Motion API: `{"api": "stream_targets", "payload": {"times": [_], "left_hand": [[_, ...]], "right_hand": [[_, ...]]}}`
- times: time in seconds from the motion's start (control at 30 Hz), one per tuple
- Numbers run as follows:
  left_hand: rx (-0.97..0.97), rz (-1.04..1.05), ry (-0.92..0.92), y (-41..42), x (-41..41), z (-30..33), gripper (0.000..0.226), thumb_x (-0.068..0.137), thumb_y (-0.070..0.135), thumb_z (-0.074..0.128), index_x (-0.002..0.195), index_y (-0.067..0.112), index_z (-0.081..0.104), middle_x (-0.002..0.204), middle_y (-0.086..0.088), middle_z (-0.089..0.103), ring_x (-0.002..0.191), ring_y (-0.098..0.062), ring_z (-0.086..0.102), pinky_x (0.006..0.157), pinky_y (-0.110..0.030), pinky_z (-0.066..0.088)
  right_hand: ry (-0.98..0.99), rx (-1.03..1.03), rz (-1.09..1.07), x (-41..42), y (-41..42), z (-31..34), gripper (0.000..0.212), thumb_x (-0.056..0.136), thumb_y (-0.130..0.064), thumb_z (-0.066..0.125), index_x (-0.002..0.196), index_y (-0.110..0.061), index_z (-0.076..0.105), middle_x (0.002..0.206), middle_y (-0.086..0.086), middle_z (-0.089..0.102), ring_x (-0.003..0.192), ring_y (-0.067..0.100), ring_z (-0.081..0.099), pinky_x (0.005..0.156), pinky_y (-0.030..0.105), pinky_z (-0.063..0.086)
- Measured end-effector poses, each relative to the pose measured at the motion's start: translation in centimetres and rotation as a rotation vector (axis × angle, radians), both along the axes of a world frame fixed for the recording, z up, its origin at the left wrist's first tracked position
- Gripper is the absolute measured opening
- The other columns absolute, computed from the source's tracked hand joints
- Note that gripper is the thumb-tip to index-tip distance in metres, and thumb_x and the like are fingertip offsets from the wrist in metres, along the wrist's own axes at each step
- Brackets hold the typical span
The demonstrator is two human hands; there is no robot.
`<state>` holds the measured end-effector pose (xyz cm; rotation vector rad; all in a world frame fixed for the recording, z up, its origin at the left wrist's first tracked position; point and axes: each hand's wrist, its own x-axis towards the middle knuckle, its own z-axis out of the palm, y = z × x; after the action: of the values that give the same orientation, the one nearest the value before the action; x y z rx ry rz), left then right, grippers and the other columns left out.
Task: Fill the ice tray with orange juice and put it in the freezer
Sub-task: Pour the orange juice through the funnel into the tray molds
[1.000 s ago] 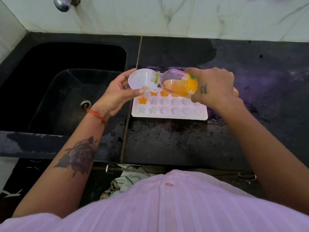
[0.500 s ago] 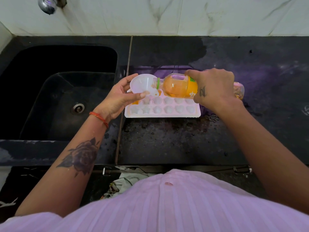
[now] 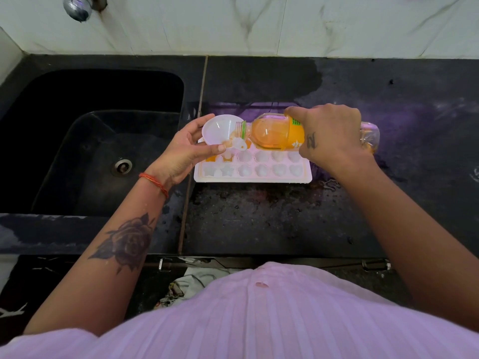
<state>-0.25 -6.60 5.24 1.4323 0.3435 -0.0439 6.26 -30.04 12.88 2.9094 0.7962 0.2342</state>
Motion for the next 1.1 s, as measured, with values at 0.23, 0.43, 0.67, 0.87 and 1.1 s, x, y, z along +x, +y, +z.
{"api": "stream_targets", "payload": {"times": [0.23, 0.43, 0.67, 0.87, 1.1], "left_hand": [[0.009, 0.001, 0.004, -0.1, 0.0, 0.0, 0.075, 0.067, -0.001, 0.074, 0.135, 0.016, 0.047, 0.133, -0.009, 0.055, 0.118, -0.024, 0.058, 0.083, -0.034, 0.058], [0.011, -0.003, -0.002, -0.2, 0.0, 0.3, 0.073, 0.069, -0.003, 0.073, 0.135, 0.015, 0.046, 0.133, -0.009, 0.055, 0.117, -0.024, 0.059, 0.084, -0.034, 0.058], [0.020, 0.011, 0.005, -0.2, 0.1, 0.5, 0.069, 0.073, -0.004, 0.072, 0.134, 0.017, 0.048, 0.131, -0.007, 0.056, 0.116, -0.022, 0.059, 0.081, -0.033, 0.058], [0.013, 0.008, -0.004, -0.3, 0.0, 0.7, 0.070, 0.072, -0.003, 0.072, 0.135, 0.016, 0.047, 0.127, -0.004, 0.058, 0.113, -0.020, 0.061, 0.080, -0.031, 0.058], [-0.007, -0.003, -0.022, -0.6, 0.3, 0.9, 0.075, 0.067, 0.000, 0.077, 0.134, 0.016, 0.048, 0.131, -0.007, 0.056, 0.117, -0.022, 0.059, 0.083, -0.033, 0.058]], "right_hand": [[-0.006, -0.001, -0.009, 0.1, 0.0, 0.0, 0.054, 0.088, -0.028, 0.066, 0.136, -0.034, 0.042, 0.103, 0.009, 0.065, 0.096, 0.032, 0.060, 0.068, 0.030, 0.031], [-0.008, 0.004, -0.004, 0.0, 0.0, 0.1, 0.054, 0.088, -0.028, 0.065, 0.137, -0.033, 0.042, 0.104, 0.009, 0.065, 0.096, 0.031, 0.060, 0.069, 0.030, 0.031], [-0.013, -0.003, -0.023, 0.1, 0.1, -0.1, 0.054, 0.088, -0.029, 0.066, 0.136, -0.033, 0.042, 0.102, 0.008, 0.065, 0.094, 0.030, 0.060, 0.068, 0.031, 0.032], [0.050, 0.036, -0.025, 0.2, -0.2, -0.4, 0.058, 0.083, -0.036, 0.069, 0.135, -0.035, 0.042, 0.105, 0.007, 0.065, 0.098, 0.032, 0.059, 0.070, 0.031, 0.031], [0.138, 0.093, -0.069, -0.1, -1.2, -0.3, 0.064, 0.078, -0.035, 0.073, 0.134, -0.038, 0.043, 0.112, 0.006, 0.065, 0.103, 0.032, 0.059, 0.073, 0.032, 0.036]]}}
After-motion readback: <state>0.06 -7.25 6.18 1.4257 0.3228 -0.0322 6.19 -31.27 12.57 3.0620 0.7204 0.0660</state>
